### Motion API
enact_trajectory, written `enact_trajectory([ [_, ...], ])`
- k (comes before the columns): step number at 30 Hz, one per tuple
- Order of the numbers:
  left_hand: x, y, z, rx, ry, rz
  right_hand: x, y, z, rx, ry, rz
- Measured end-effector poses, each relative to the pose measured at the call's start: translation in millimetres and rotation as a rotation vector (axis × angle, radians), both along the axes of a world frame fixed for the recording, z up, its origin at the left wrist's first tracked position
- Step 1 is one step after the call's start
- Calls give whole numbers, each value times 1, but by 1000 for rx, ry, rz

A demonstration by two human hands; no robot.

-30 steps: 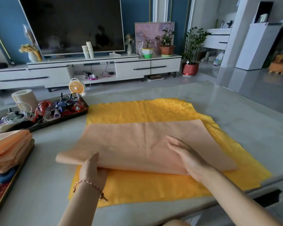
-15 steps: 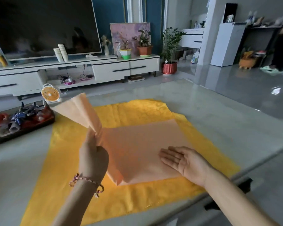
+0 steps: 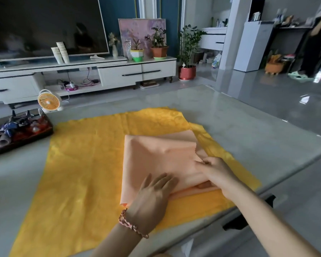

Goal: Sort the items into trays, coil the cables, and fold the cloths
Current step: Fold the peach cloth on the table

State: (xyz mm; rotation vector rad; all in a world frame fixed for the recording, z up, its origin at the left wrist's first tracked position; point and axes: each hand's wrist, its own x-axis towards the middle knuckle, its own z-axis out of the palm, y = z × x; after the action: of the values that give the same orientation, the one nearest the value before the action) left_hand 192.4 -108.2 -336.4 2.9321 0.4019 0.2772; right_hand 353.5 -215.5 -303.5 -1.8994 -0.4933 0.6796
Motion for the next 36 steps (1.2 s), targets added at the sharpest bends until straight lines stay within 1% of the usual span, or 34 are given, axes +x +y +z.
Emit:
enact_trajectory([
  [3, -6, 2, 7, 44, -41, 37, -1, 4, -1, -87, -216, -4],
  [5, -15, 6, 14, 102, -56, 76, 2, 4, 0, -125, -354, -52],
  [8, -30, 17, 12, 169, -120, 139, 11, -3, 1, -205, -495, -138],
  [9, -35, 19, 9, 169, -123, 162, 13, -5, 1, -274, -499, -135],
  [11, -39, 21, 4, 126, -146, 190, 16, -9, 1, -390, -431, -89],
  [13, -43, 22, 0, 40, -128, 235, 17, -11, 0, -405, -369, -51],
  [14, -44, 23, 0, 30, -112, 262, 18, -11, 0, -401, -372, -43],
  [15, -44, 22, 0, 25, -102, 280, 18, -11, 0, -391, -398, -35],
  [18, -42, 19, 5, -7, -189, 253, 16, -7, -3, -321, -525, -22],
  [20, -41, 13, 15, 25, -190, 254, 13, -5, -6, -297, -604, -23],
  [23, -39, 11, 20, 57, -144, 284, 12, -5, -11, -377, -669, -6],
  [26, -33, 5, 23, 118, -108, 261, 9, -6, -17, -452, -714, 13],
  [28, -29, 2, 24, 122, -22, 316, 2, -6, -23, -510, -809, 1],
  [31, -36, 6, 20, 195, -3, 244, -4, -5, -30, -620, -1000, -17],
  [33, -46, 8, 13, 223, 20, 227, -5, -4, -32, -695, -1030, -41],
  [34, -50, 10, 9, 231, 25, 222, -7, -4, -32, -710, -1037, -60],
  [36, -54, 15, 4, 240, -1, 182, -10, -2, -26, -632, -1097, -66],
])
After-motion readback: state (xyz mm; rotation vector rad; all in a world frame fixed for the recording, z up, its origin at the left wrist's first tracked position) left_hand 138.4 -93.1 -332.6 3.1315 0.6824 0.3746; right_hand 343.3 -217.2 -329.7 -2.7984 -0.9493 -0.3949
